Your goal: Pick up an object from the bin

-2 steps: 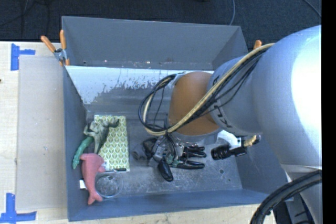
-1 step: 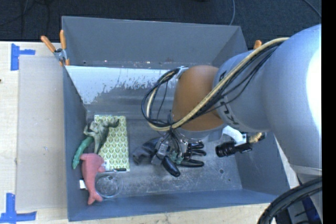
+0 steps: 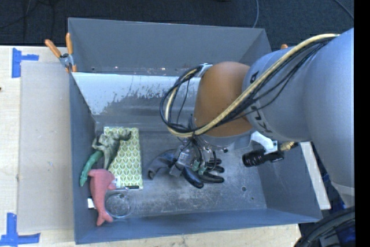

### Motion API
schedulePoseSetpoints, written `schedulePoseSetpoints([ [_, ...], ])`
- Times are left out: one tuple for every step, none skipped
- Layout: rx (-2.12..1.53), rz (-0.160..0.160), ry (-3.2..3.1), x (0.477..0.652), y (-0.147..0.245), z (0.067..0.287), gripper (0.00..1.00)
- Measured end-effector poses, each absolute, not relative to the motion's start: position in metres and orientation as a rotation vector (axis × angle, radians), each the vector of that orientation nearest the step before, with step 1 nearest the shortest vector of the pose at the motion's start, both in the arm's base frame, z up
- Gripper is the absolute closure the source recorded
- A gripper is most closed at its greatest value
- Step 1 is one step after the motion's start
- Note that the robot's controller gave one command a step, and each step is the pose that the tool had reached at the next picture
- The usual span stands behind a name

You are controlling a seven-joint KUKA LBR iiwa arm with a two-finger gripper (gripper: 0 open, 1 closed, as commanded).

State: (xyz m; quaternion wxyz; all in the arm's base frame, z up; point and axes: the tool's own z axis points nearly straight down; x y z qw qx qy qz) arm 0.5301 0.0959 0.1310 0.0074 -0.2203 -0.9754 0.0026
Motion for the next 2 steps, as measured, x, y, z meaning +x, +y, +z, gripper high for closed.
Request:
schedulePoseSetpoints([
  [-0.69,0.006,-3.054,0.531,0.0959,0.154,1.0],
  [-0.689,0.006,-3.053,0.5312,0.0958,0.1586,1.0],
])
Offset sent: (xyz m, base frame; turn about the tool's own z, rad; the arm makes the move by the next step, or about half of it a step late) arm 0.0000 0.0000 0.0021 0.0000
